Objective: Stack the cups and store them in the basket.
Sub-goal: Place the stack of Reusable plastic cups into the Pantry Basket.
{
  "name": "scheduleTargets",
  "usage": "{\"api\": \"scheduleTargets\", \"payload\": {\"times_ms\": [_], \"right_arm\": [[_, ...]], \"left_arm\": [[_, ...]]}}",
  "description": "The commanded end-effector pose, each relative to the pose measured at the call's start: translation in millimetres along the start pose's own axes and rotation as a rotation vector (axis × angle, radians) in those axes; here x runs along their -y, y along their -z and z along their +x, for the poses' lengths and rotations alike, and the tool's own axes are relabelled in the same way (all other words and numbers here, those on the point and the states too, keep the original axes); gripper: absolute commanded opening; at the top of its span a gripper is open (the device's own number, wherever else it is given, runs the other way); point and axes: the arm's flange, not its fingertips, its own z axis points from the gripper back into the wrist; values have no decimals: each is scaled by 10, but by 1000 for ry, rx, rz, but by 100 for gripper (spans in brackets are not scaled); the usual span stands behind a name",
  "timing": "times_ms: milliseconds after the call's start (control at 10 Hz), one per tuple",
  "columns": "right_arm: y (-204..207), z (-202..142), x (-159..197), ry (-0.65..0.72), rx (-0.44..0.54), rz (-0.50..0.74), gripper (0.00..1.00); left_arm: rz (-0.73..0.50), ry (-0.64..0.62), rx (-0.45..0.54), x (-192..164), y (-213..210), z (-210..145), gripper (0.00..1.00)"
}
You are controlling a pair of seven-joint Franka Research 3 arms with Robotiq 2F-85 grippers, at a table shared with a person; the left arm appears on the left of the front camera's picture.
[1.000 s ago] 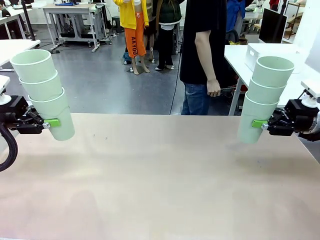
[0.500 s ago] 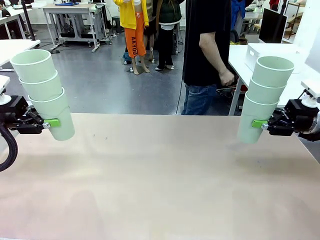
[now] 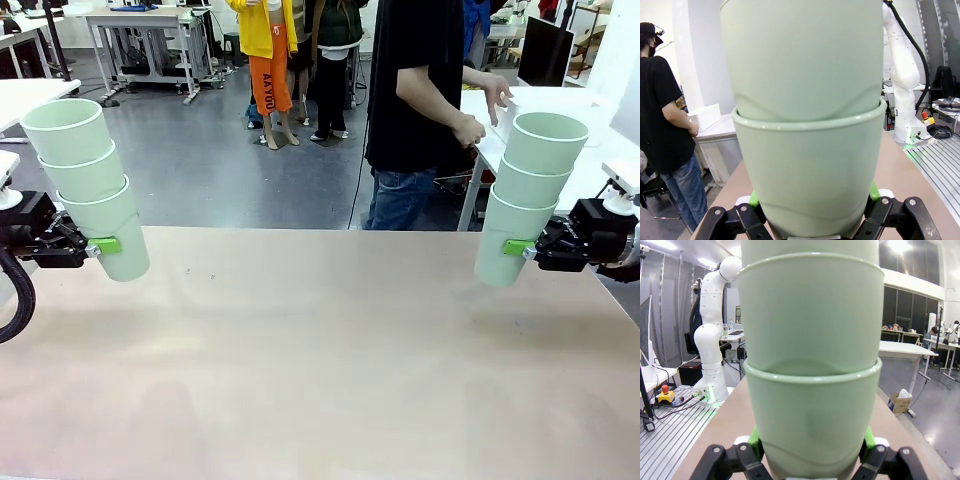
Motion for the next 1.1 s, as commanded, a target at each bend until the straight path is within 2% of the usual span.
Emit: {"api": "scheduleTargets", "payload": {"times_ms": [0, 1000], "right_arm": [[11, 30, -12, -13, 2, 0, 87], [11, 30, -12, -13, 2, 0, 87]], "left_arm": [[-1, 9, 5, 10, 26, 45, 85], [-1, 9, 5, 10, 26, 45, 85]]}}
